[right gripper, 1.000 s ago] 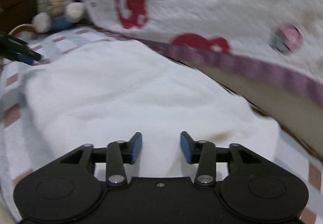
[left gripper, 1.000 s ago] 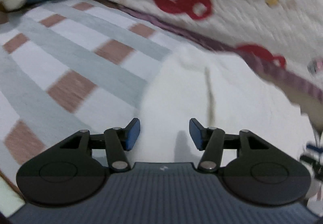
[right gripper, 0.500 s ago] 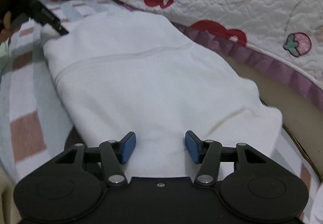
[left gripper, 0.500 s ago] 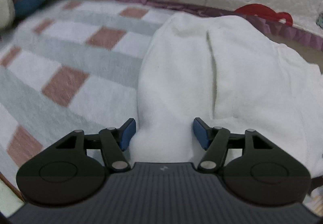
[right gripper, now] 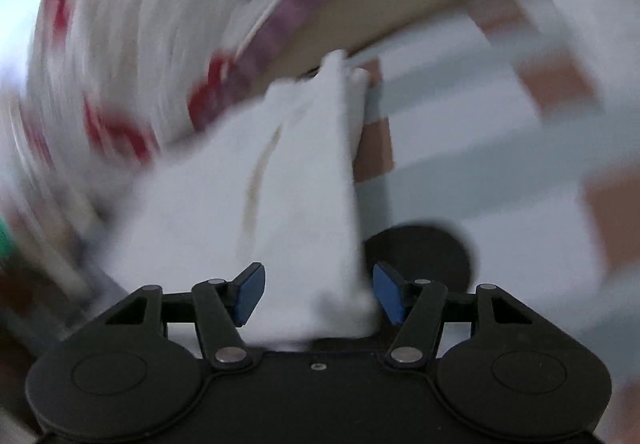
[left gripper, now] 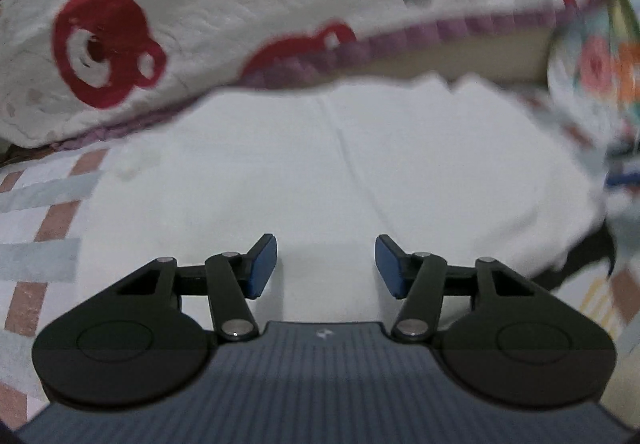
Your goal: Fold clothes
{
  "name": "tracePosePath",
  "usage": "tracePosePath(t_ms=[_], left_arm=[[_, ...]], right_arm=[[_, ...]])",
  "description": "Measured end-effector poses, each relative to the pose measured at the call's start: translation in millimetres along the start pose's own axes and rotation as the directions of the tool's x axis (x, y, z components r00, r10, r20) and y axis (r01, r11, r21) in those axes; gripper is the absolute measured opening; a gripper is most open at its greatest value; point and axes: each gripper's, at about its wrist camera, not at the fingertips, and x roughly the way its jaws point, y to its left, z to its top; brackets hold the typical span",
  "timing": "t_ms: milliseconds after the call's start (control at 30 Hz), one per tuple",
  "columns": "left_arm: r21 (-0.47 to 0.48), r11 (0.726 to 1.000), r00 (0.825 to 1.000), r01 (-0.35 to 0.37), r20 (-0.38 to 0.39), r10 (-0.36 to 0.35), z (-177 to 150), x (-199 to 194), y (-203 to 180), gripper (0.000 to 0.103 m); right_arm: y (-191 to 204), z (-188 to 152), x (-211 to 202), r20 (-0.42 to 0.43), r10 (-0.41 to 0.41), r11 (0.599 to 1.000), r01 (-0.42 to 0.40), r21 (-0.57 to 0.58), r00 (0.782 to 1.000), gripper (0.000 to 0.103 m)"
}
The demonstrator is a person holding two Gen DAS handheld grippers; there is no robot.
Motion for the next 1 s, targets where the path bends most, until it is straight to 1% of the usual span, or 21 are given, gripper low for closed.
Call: tracePosePath(t_ms=[33, 133, 167, 233, 300, 367, 400, 433, 467, 500, 533, 567, 633, 667, 700, 733, 800, 867, 900, 967, 1000], left_arm=[[0.010, 1.000, 0.999, 0.007, -0.047, -0.007, -5.5, 9.8, -2.2, 0.052], [0.015, 1.000, 0.996, 0.013, -0.085, -0.012, -17.9, 21.7, -1.7, 0.052], [0.004, 1.000, 0.996, 0.020, -0.088, -0.020, -16.6, 22.2, 0.3, 0.052], [-0.032, 0.999, 0.995, 0.033, -0.096, -0.035, -14.7, 21.6, 5.0, 0.052], [-0.045, 0.998, 0.994, 0.037, -0.098, -0.041, -14.4, 20.8, 6.7, 0.052], [-0.027, 0.999, 0.995, 0.033, -0.094, -0.035, -16.2, 21.1, 4.7, 0.052], [-0.017, 0.999, 0.995, 0.029, -0.093, -0.031, -17.1, 21.4, 3.7, 0.052], [-0.015, 1.000, 0.995, 0.028, -0.095, -0.029, -16.7, 21.5, 3.7, 0.052], [-0.016, 1.000, 0.995, 0.027, -0.096, -0.028, -16.1, 21.9, 4.2, 0.052], [-0.022, 0.999, 0.996, 0.031, -0.087, -0.032, -14.6, 22.3, 5.8, 0.052], [-0.029, 0.999, 0.998, 0.042, -0.052, -0.044, -13.8, 19.6, 7.7, 0.052], [-0.031, 0.998, 0.998, 0.058, -0.010, -0.058, -13.1, 16.2, 9.3, 0.049], [0.010, 0.996, 0.991, 0.093, 0.095, -0.093, -10.6, 5.6, 7.7, 0.048], [0.036, 0.995, 0.988, 0.090, 0.125, -0.094, -8.5, 1.4, 4.1, 0.048], [0.044, 0.995, 0.987, 0.090, 0.132, -0.095, -7.4, 0.2, 1.3, 0.048], [0.048, 0.994, 0.986, 0.097, 0.131, -0.102, -7.0, 0.2, -1.0, 0.048], [0.032, 0.988, 0.985, 0.152, 0.073, -0.154, -10.9, 8.5, -2.8, 0.048], [0.009, 0.986, 0.986, 0.164, -0.013, -0.164, -17.1, 23.6, -3.4, 0.049], [0.006, 0.988, 0.987, 0.154, -0.038, -0.154, -18.3, 28.4, -3.8, 0.049], [0.010, 0.989, 0.988, 0.148, -0.049, -0.148, -15.1, 29.5, -4.6, 0.049], [0.008, 0.989, 0.988, 0.145, -0.055, -0.145, -13.5, 30.0, -4.9, 0.049]], right_arm=[[-3.5, -3.8, 0.5, 0.013, 0.008, 0.998, -0.009, 0.065, 1.000, 0.065], [-12.8, -15.3, 3.0, 0.049, 0.023, 0.967, -0.035, 0.252, 0.999, 0.065], [-8.4, -18.9, 9.4, 0.018, -0.011, 0.965, 0.005, 0.262, 1.000, 0.065], [-0.4, -20.8, 16.3, -0.020, -0.089, 0.968, 0.091, 0.232, 0.996, 0.065], [0.2, -21.1, 19.5, -0.040, -0.126, 0.967, 0.132, 0.218, 0.991, 0.065], [-7.8, -24.9, 18.9, -0.070, -0.120, 0.948, 0.135, 0.288, 0.990, 0.065], [-11.6, -28.9, 18.8, -0.088, -0.112, 0.931, 0.135, 0.340, 0.990, 0.065], [-15.2, -34.9, 18.5, -0.099, -0.088, 0.916, 0.119, 0.383, 0.991, 0.065], [-16.2, -41.5, 18.1, -0.106, -0.072, 0.913, 0.108, 0.393, 0.992, 0.065], [-16.9, -47.2, 18.0, -0.110, -0.057, 0.912, 0.097, 0.399, 0.992, 0.066], [-14.7, -47.1, 20.0, -0.098, -0.050, 0.923, 0.084, 0.376, 0.994, 0.066], [-11.3, -43.9, 22.8, -0.075, -0.052, 0.930, 0.075, 0.359, 0.996, 0.066], [-4.8, -37.6, 28.2, -0.028, -0.054, 0.944, 0.061, 0.325, 0.998, 0.068], [-3.0, -36.0, 29.8, -0.008, -0.057, 0.947, 0.057, 0.317, 0.998, 0.068], [-2.5, -36.4, 32.6, 0.006, -0.061, 0.946, 0.056, 0.320, 0.998, 0.068], [-2.1, -36.8, 35.4, 0.020, -0.065, 0.945, 0.055, 0.322, 0.998, 0.068], [-2.3, -38.2, 39.3, 0.056, -0.073, 0.944, 0.051, 0.326, 0.996, 0.069], [-1.5, -35.1, 41.6, 0.074, -0.080, 0.943, 0.051, 0.328, 0.994, 0.069], [-1.2, -33.4, 41.7, 0.079, -0.080, 0.944, 0.049, 0.328, 0.994, 0.069], [-0.2, -29.0, 37.2, 0.111, -0.049, 0.953, 0.013, 0.301, 0.993, 0.049], [1.4, -25.6, 35.6, 0.131, -0.024, 0.960, -0.013, 0.280, 0.991, 0.032]])
